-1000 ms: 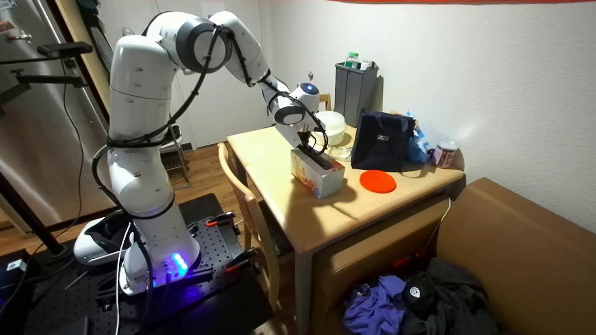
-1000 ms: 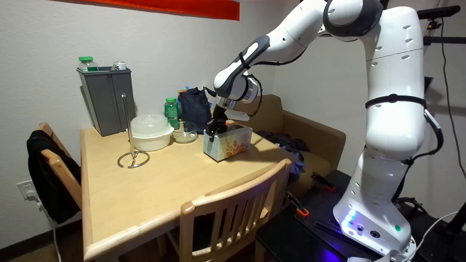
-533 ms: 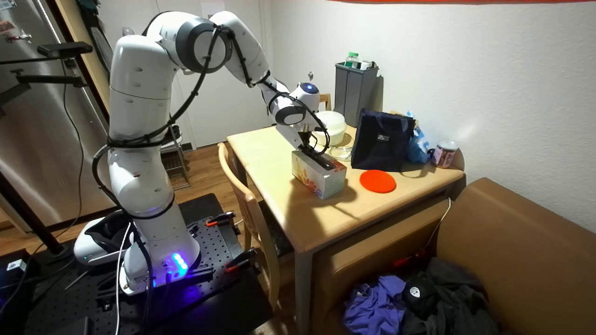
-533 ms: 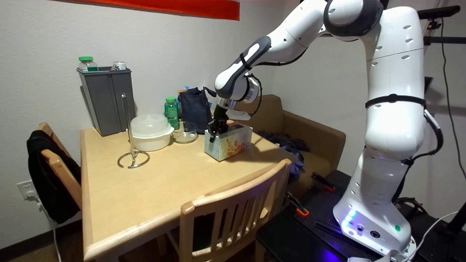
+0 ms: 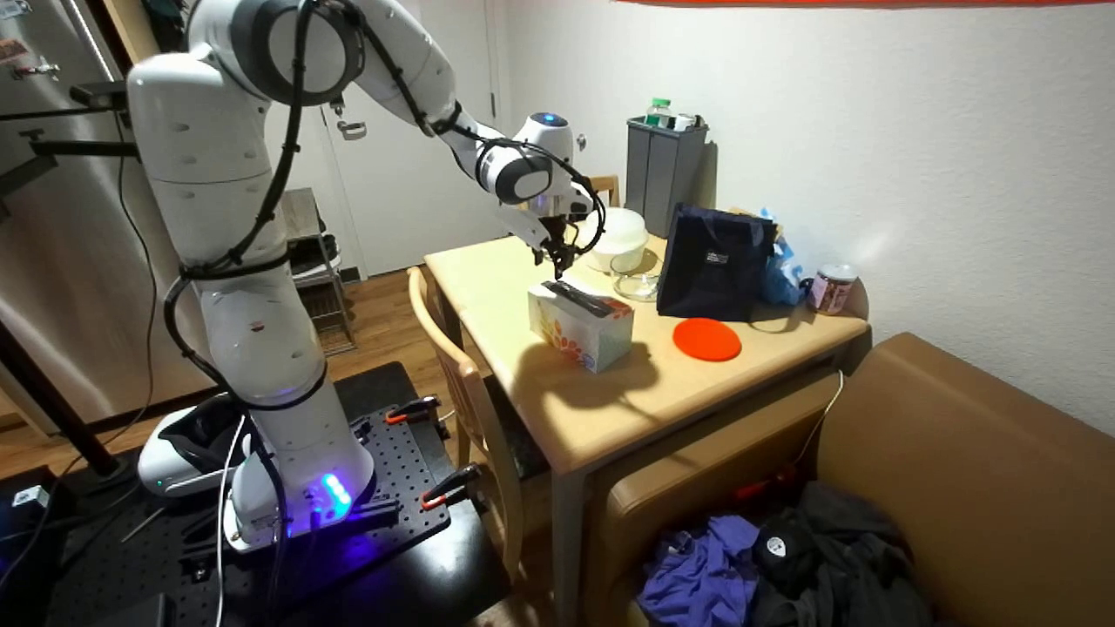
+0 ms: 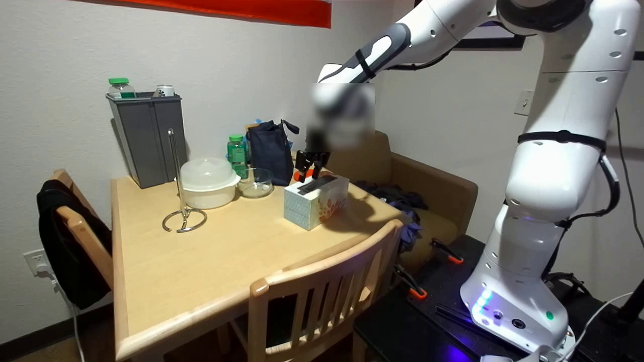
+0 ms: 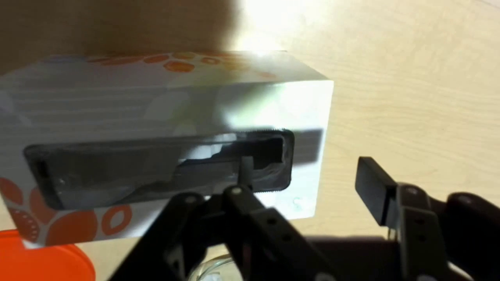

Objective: Place the tissue box upright on the table

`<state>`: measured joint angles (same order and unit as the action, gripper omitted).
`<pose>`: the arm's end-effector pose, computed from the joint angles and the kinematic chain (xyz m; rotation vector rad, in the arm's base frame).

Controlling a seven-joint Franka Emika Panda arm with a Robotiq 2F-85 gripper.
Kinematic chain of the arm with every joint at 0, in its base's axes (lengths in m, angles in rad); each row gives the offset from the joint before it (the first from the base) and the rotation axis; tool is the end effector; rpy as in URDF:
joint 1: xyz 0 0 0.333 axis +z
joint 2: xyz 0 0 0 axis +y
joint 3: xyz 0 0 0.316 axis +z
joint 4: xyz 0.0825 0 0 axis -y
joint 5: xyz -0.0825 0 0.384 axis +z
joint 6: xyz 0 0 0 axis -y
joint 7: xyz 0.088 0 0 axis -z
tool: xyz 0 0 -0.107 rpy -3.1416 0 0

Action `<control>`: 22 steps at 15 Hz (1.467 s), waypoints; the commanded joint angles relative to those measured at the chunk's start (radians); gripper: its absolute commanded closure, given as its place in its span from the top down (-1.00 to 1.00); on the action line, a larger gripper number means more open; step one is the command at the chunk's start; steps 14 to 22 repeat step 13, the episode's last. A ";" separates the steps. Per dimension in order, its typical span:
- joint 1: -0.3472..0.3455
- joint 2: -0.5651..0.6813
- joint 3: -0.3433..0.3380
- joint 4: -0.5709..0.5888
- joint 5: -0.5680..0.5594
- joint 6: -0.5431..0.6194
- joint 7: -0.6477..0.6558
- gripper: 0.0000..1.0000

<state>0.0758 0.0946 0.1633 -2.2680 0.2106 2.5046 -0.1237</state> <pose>0.5276 0.1267 0.3316 -2.9601 -0.2975 -0.1977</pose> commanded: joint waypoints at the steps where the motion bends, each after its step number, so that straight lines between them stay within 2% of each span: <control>1: 0.022 -0.105 -0.013 -0.050 -0.063 -0.077 0.062 0.98; 5: 0.048 -0.222 0.001 -0.079 -0.037 -0.174 0.059 1.00; 11: 0.135 -0.435 0.014 -0.101 0.067 -0.408 0.056 1.00; 12: 0.123 -0.350 0.006 -0.061 0.035 -0.362 0.038 1.00; 22: 0.131 -0.374 0.007 -0.063 0.038 -0.375 0.038 1.00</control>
